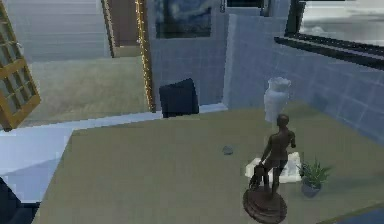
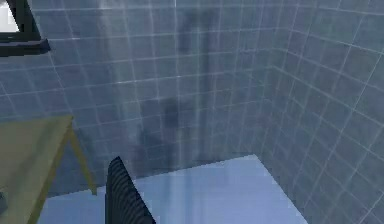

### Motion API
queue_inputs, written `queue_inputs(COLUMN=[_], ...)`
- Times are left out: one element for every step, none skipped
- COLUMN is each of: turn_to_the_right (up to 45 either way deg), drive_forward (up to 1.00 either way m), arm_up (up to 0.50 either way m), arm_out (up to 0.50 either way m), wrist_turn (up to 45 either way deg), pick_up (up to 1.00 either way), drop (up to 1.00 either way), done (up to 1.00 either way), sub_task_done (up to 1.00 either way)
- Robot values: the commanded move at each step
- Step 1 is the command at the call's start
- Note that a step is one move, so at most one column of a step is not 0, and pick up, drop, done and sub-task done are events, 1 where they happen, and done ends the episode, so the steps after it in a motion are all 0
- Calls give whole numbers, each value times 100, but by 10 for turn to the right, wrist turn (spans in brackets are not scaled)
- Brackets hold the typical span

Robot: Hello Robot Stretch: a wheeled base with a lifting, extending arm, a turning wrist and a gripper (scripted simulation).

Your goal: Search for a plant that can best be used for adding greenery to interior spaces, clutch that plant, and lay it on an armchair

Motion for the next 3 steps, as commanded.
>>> queue_inputs(turn_to_the_right=[-450,0,0], drive_forward=[0,0,0], arm_up=[0,50,32], arm_out=[0,0,0], wrist_turn=[0,0,0], pick_up=[0,0,0], drop=[0,0,0], done=[0,0,0], sub_task_done=[0,0,0])
